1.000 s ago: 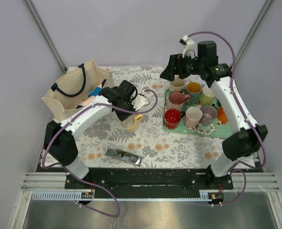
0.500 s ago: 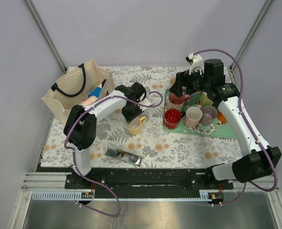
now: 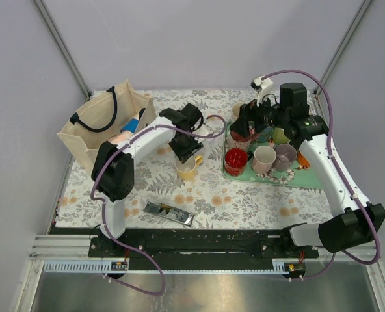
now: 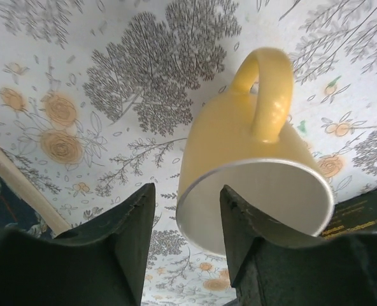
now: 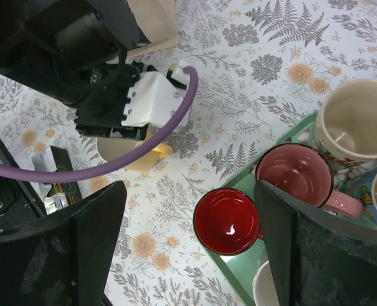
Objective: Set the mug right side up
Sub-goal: Place the cup at the center of the board, then pick up the cup at the center of the board.
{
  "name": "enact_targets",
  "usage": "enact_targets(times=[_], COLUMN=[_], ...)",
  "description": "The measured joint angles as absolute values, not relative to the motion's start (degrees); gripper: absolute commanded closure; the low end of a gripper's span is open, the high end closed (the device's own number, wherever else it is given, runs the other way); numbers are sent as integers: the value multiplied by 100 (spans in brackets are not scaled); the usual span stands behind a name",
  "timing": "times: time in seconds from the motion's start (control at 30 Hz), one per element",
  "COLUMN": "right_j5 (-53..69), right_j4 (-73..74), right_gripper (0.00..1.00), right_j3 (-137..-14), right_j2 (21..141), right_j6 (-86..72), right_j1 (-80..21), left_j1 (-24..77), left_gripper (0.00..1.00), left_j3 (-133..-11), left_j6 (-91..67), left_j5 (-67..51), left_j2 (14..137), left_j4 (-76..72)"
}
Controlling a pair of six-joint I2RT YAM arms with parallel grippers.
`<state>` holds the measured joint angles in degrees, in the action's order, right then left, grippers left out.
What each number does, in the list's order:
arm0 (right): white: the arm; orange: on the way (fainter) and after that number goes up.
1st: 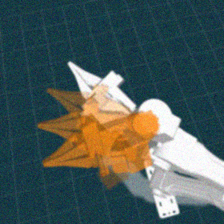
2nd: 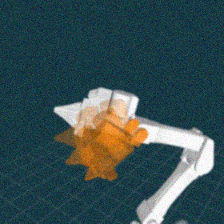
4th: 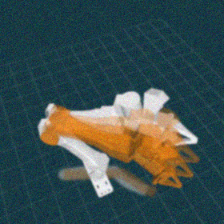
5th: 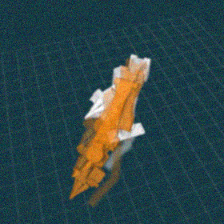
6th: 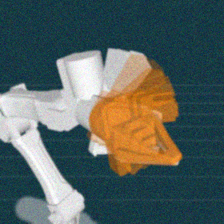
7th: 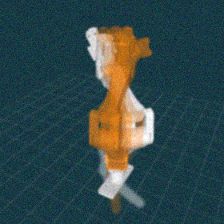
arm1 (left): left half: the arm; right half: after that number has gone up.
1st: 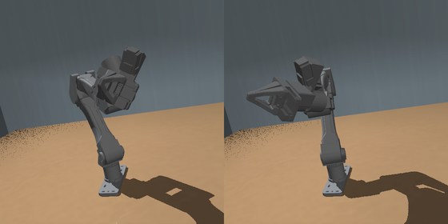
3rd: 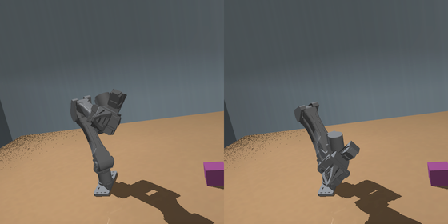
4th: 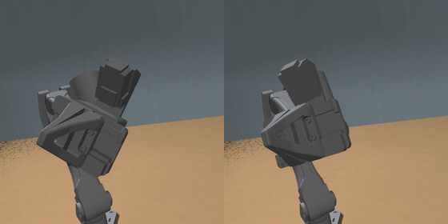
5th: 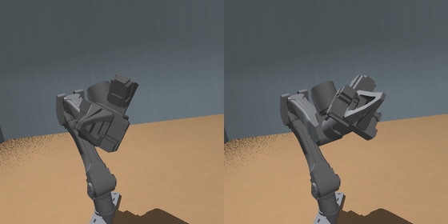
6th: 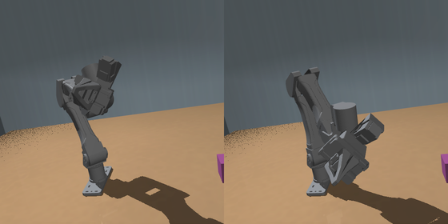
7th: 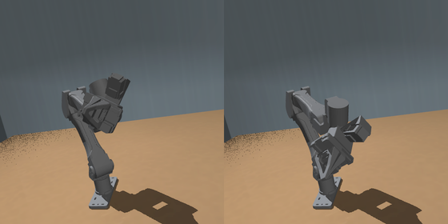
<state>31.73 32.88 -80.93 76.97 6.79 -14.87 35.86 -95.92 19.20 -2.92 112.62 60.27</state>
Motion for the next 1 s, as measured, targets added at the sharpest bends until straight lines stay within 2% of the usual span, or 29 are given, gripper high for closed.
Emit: enact_targets(times=[0.23,0.43,0.57,0.67,0.73,1.0], right_j5=[3686,3723,3732,3688,3586,3041], right_j4=[3533,4027,4499,4797,4939,5363], right_gripper=[16,23,28,30,31,33], right_j3=[-8101,-8232,-8604,-8895,-9050,-9524], right_j2=[7797,8169,8687,9118,9424,10541], right_j6=[1208,2231,3103,3607,3903,4919], right_j1=[-1535,-2071,-2805,-3326,-3653,-4456], left_j1=[3535,2882,2320,2311,2324,1964], left_gripper=[29,21,13,8,1,1], left_j3=[-10313,-10534,-10158,-9647,-9334,-8523], left_j6=[1756,982,473,248,91,-270], left_j5=[-390,-314,-220,-193,-163,8], left_j2=[10464,8886,7979,7415,7124,6265], left_j4=[6145,5826,5380,5063,4877,4484])
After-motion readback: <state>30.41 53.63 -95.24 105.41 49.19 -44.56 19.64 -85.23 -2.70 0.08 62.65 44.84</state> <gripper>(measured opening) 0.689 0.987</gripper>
